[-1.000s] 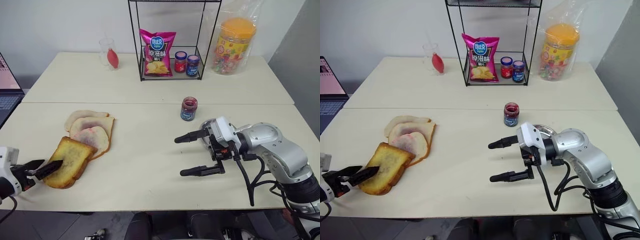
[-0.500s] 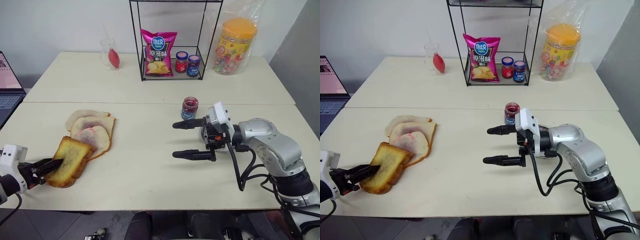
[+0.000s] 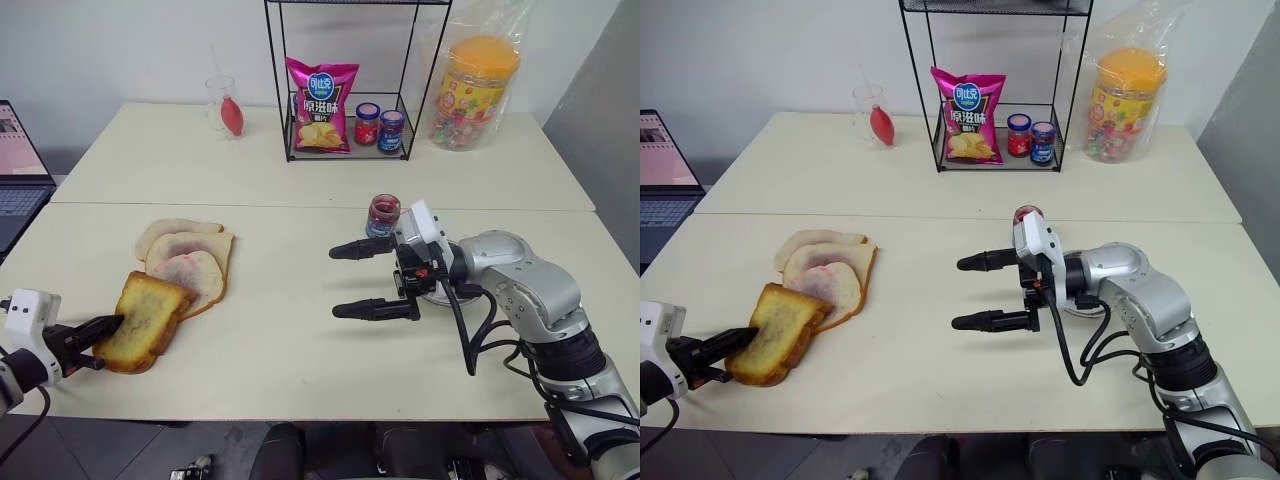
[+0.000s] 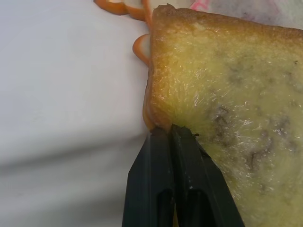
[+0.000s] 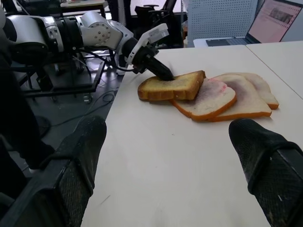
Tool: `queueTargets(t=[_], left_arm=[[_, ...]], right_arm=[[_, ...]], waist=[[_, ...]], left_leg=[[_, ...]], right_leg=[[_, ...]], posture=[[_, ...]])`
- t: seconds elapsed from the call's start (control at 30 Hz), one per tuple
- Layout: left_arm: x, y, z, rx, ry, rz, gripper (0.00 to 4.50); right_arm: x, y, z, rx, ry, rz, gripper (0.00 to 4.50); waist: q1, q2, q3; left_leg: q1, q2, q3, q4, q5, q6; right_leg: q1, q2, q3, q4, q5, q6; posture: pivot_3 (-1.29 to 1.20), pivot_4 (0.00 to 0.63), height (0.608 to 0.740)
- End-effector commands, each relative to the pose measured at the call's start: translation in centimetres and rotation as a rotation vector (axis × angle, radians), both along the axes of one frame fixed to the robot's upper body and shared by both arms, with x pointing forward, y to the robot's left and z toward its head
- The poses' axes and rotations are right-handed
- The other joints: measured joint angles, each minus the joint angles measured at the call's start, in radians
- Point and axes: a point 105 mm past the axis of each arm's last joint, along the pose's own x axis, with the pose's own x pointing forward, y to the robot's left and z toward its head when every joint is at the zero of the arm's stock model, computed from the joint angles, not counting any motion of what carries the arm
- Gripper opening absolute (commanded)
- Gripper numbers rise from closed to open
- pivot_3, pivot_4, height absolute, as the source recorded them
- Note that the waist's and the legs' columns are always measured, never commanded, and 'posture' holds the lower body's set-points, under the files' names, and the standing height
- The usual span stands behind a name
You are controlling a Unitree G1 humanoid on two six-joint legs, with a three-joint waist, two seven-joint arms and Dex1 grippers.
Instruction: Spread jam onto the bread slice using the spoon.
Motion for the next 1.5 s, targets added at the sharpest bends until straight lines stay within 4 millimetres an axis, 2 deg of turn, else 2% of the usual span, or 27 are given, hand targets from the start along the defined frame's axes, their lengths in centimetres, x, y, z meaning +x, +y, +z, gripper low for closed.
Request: queueTargets(t=[0.03,0.2,0.27,0.33,0.37,0.43,0.53,0.63,0.73,0.8,0.87,0.97,1.07,1.17,1.23,1.4,1.5], left_arm=[[0.1,-0.8,2.3,-0.04,-0.111,0.006,0.04],[-1.2,-2.0,3.2,-0.111,-0.154,0.028,0.04],[-1.7,-2.7,4.2,-0.158,-0.188,0.027,0.04],[-2.0,-4.3,6.4,-0.213,-0.251,-0.018,0.04],[-1.9,-5.6,8.1,-0.242,-0.3,-0.065,0.04],[-1.8,-7.2,10.0,-0.274,-0.349,-0.12,0.04],[-0.8,-10.3,13.5,-0.349,-0.45,-0.226,0.04],[0.6,-12.5,15.2,-0.406,-0.501,-0.279,0.04],[2.7,-14.9,15.0,-0.423,-0.514,-0.303,0.04],[4.0,-17.0,13.5,-0.446,-0.473,-0.309,0.04],[4.5,-18.6,12.2,-0.459,-0.432,-0.317,0.04],[4.9,-19.6,10.7,-0.449,-0.393,-0.287,0.04],[4.1,-21.3,7.6,-0.473,-0.294,-0.242,0.04],[3.7,-21.7,5.0,-0.463,-0.233,-0.148,0.04],[3.4,-22.0,4.1,-0.477,-0.215,-0.108,0.04],[3.5,-22.2,1.9,-0.481,-0.18,-0.009,0.04],[3.7,-22.3,1.6,-0.479,-0.179,0.006,0.04]], right_arm=[[-0.6,0.1,0.6,0.005,-0.054,0.032,4.5],[-0.7,0.0,0.4,0.005,-0.058,0.026,4.5],[-0.7,-0.1,0.4,0.004,-0.06,0.024,4.5],[-0.7,-0.3,0.5,0.002,-0.063,0.021,4.5],[-0.7,-0.4,0.5,0.0,-0.066,0.018,4.5],[-0.7,-0.6,0.6,-0.004,-0.07,0.015,4.5],[-0.6,-1.3,0.8,-0.016,-0.075,0.002,4.5],[-0.5,-2.1,1.0,-0.032,-0.077,-0.02,4.5],[0.0,-3.6,1.1,-0.062,-0.091,-0.074,4.5],[0.1,-4.6,1.2,-0.081,-0.096,-0.111,4.5],[0.1,-5.3,1.3,-0.098,-0.097,-0.137,4.5],[-0.1,-6.3,1.1,-0.125,-0.095,-0.165,4.5],[-0.6,-7.4,0.6,-0.154,-0.075,-0.199,4.5],[-1.2,-7.8,0.5,-0.163,-0.063,-0.213,4.5],[-1.4,-8.0,0.3,-0.169,-0.057,-0.221,4.5],[-1.8,-8.0,-0.1,-0.173,-0.046,-0.231,4.5],[-1.9,-8.0,-0.2,-0.173,-0.045,-0.232,4.5]], waist=[[0.0,0.0,0.0],[0.0,0.0,0.0],[-0.001,0.0,0.0],[-0.002,-0.001,0.0],[-0.001,-0.001,0.0],[0.002,-0.002,0.0],[0.005,-0.002,0.0],[0.008,-0.002,0.0],[0.01,-0.001,0.0],[0.01,-0.002,0.0],[0.011,-0.002,0.0],[0.009,-0.002,0.0],[0.008,-0.002,0.0],[0.009,-0.002,0.0],[0.01,-0.002,0.0],[0.017,-0.002,0.0],[0.017,-0.002,0.0]], left_leg=[[0.0,0.0,0.0,0.0,0.0,0.0],[0.0,0.0,-0.001,0.0,0.0,0.0],[0.0,0.0,-0.001,0.0,0.0,0.0],[0.0,0.0,-0.002,0.0,0.0,0.0],[0.0,0.0,-0.003,0.0,0.0,0.0],[-0.001,0.0,-0.005,0.001,0.0,0.0],[0.0,0.0,-0.006,0.002,0.0,0.0],[-0.001,-0.001,-0.008,0.006,0.0,0.0],[-0.001,-0.003,-0.006,0.007,0.0,0.0],[-0.001,-0.004,-0.005,0.007,0.0,0.0],[-0.001,-0.004,-0.004,0.007,0.0,0.0],[-0.001,-0.004,-0.004,0.006,0.0,0.0],[-0.001,-0.002,-0.004,0.006,0.0,0.0],[-0.001,-0.002,-0.004,0.006,0.0,0.0],[-0.001,-0.003,-0.004,0.006,0.0,0.0],[0.0,-0.003,0.001,0.008,0.0,0.0],[0.001,-0.003,0.002,0.009,0.001,0.0]], right_leg=[[0.0,0.0,0.0,0.0,0.0,0.0],[0.001,-0.004,-0.001,0.0,0.0,0.0],[0.001,-0.004,-0.001,0.0,0.0,0.0],[0.001,-0.004,-0.001,0.0,0.0,0.0],[0.001,-0.004,-0.001,0.0,0.0,0.0],[0.002,-0.004,-0.003,0.0,0.0,0.0],[0.003,-0.004,-0.004,0.0,0.0,0.0],[0.004,-0.002,-0.007,0.001,0.0,0.002],[0.005,0.001,-0.003,0.0,0.001,0.003],[0.004,0.002,-0.001,0.0,0.002,0.004],[0.004,0.003,0.001,-0.001,0.003,0.004],[0.003,0.004,0.003,-0.001,0.003,0.005],[0.002,0.007,0.004,-0.001,0.003,0.004],[0.002,0.007,0.004,0.0,0.003,0.004],[0.002,0.008,0.005,-0.001,0.003,0.004],[0.003,0.008,0.007,-0.001,0.003,0.009],[0.004,0.009,0.009,-0.001,0.005,0.01]], posture=[[0.0,0.15,0.74],[0.0,0.15,0.74],[0.0,0.15,0.74],[0.0,0.15,0.74],[0.0,0.15,0.74],[0.0,0.15,0.74],[0.0,0.15,0.74],[0.0,0.15,0.74],[0.0,0.15,0.74],[0.0,0.15,0.74],[0.0,0.15,0.74],[0.0,0.15,0.74],[0.0,0.15,0.74],[0.0,0.15,0.74],[0.0,0.15,0.74],[0.0,0.15,0.74],[0.0,0.15,0.74]])
